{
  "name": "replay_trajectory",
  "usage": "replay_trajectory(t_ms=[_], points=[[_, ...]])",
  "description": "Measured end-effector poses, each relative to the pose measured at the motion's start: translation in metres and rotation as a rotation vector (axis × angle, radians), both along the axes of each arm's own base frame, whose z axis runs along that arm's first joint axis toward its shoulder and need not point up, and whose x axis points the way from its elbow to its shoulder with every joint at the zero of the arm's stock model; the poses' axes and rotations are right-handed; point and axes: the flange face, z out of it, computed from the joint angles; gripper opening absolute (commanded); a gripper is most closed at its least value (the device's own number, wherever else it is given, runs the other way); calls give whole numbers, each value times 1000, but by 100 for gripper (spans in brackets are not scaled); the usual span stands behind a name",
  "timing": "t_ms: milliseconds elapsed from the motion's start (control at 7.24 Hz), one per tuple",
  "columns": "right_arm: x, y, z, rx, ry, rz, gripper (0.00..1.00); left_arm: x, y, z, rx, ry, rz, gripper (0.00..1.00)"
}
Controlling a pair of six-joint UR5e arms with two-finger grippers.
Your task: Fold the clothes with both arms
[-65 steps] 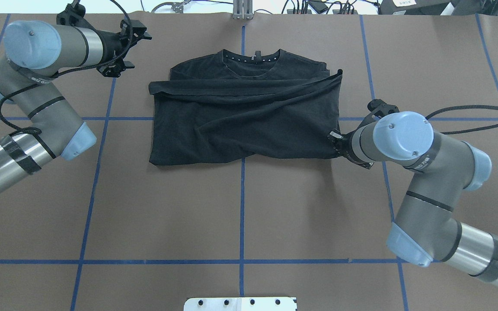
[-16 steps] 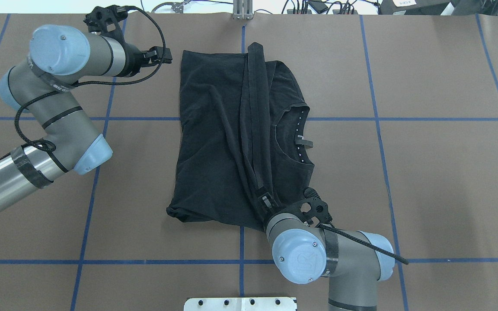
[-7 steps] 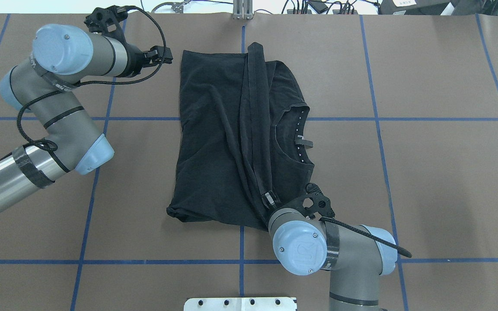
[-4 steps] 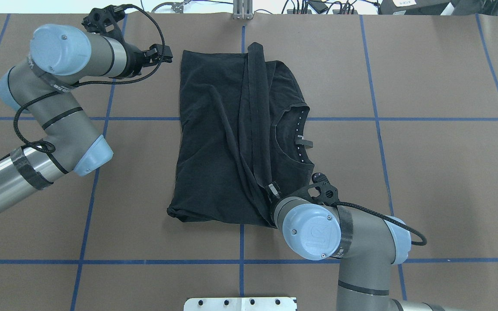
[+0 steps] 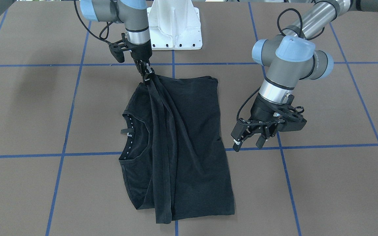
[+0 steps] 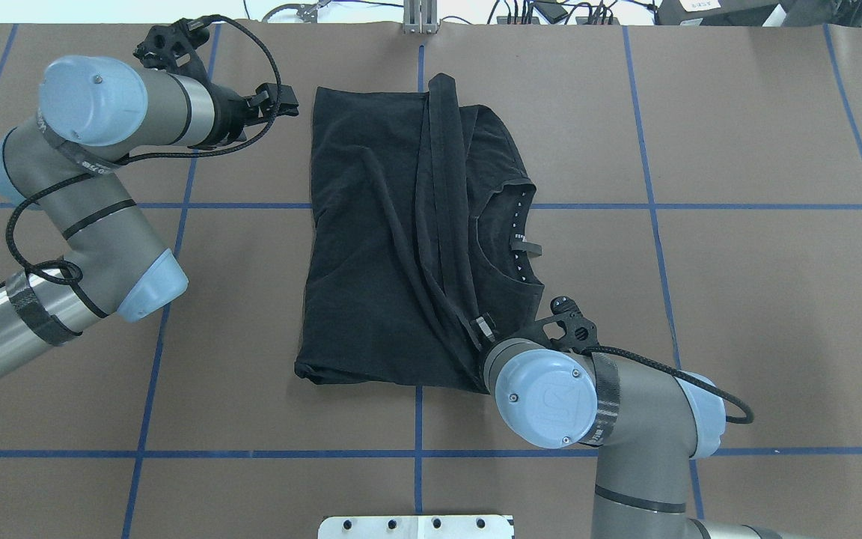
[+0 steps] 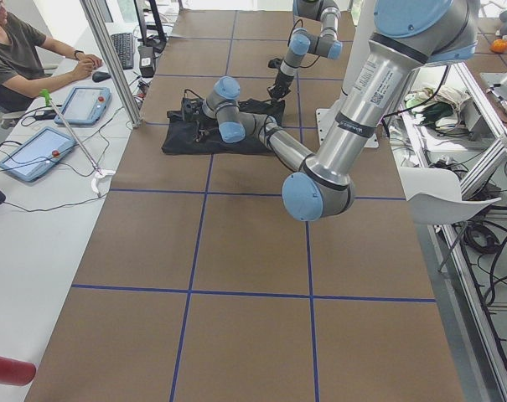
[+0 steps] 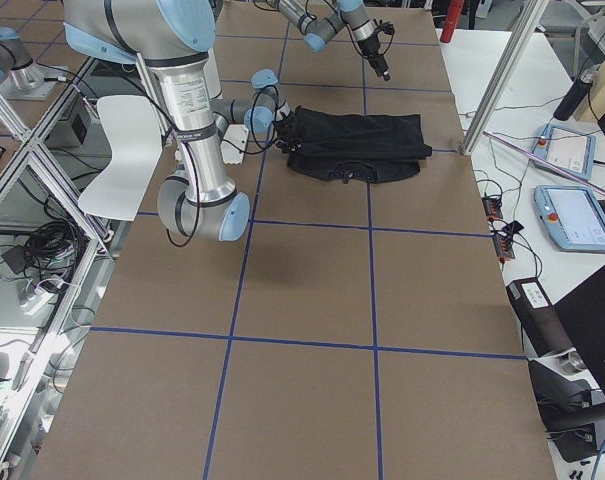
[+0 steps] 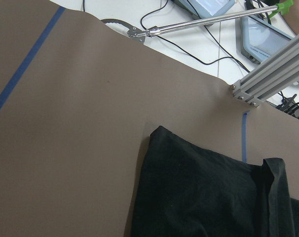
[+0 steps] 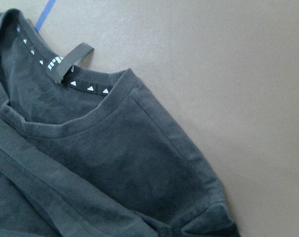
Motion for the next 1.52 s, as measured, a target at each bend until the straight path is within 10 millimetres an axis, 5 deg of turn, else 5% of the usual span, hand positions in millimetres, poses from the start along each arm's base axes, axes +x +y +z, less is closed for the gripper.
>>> replay_trajectory(t_ms=[138, 276, 552, 1519], points=[[-1, 4, 6, -1, 27, -2, 39, 0, 1, 0, -3, 2, 0, 100], [-7, 9, 12, 3, 48, -1, 59, 0, 1, 1, -4, 2, 0, 100], [-14, 13, 19, 14, 65, 9, 74, 1, 1, 1, -6, 2, 0, 100], [-30, 21, 27, 38, 94, 15, 73, 2, 2, 2, -8, 1, -1, 100]])
